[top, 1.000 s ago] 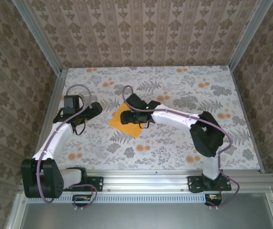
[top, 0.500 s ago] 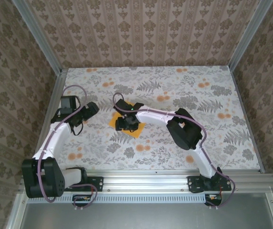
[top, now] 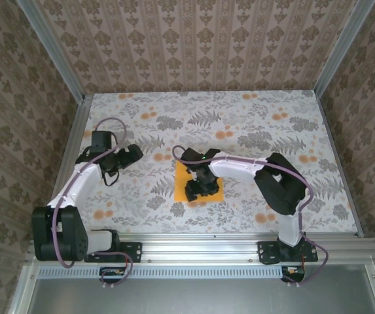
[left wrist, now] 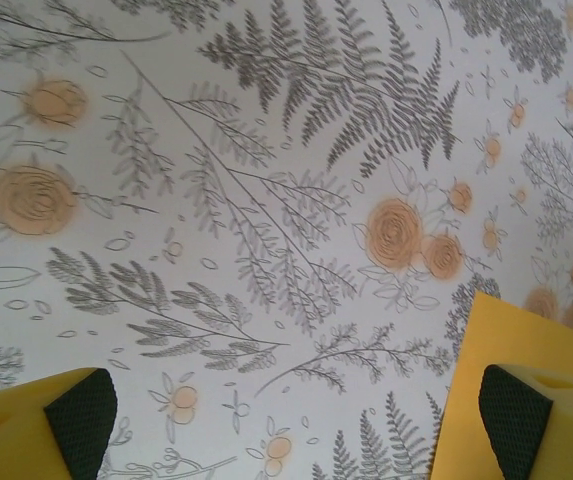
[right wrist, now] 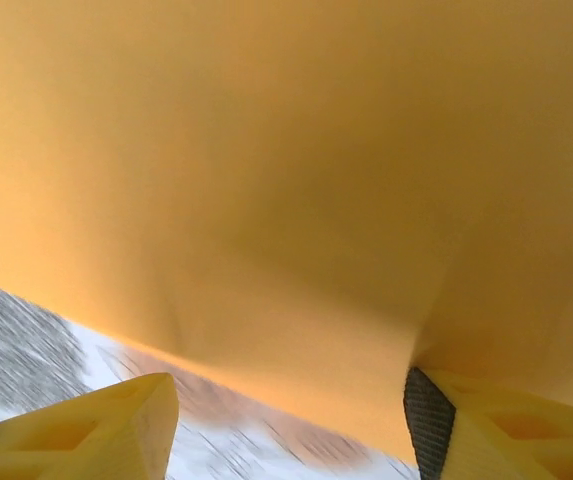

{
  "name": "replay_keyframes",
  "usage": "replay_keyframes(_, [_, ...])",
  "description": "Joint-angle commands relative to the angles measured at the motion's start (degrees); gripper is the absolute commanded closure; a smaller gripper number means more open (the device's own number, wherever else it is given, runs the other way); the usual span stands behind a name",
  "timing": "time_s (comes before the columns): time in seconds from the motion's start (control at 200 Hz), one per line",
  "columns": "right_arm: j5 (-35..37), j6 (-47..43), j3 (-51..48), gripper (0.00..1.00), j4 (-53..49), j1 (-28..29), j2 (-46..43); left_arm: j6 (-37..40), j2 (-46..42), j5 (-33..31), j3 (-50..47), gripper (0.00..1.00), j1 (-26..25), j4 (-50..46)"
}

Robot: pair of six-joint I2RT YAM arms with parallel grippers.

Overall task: Fold a paper plane with a square sheet of paper (pick it up from the middle)
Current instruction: Move the square sheet of paper to the center of the table, then fold the square sheet of paper in half at the center of the table.

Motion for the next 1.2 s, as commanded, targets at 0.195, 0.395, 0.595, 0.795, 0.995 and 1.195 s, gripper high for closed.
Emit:
replay_keyframes(0.195, [13.76,12.47,0.78,0.15,-1.51,-1.17,-11.20,-2.67,1.48,3.32,1.96,0.03,-6.68,-1.14])
replay_keyframes(0.395, [20.50,21.69,4.64,0.00,-2.94,-0.57,-4.71,-5.60,1.48,2.75,0.03,0.03,-8.15,-0.28])
replay_keyframes(0.595, [23.29,21.98,11.60,0.00,-5.48,0.17,3.06,-5.70,2.17,0.49,-0.72,0.03,-7.97,-0.43])
replay_keyframes(0.795, [22.98,22.25,15.65,0.00,-7.65,0.69,8.10,-5.53,3.14,0.13,-1.02,0.03,-7.71,-0.08])
replay_keyframes(0.995, [21.92,21.56,17.30,0.00,-8.31,0.85,10.70,-5.31,4.28,0.02,-1.02,0.03,-7.71,0.16])
replay_keyframes(1.195, [18.74,20.78,17.26,0.00,-7.78,0.81,12.88,-5.31,4.73,0.02,-1.11,0.03,-7.71,0.27])
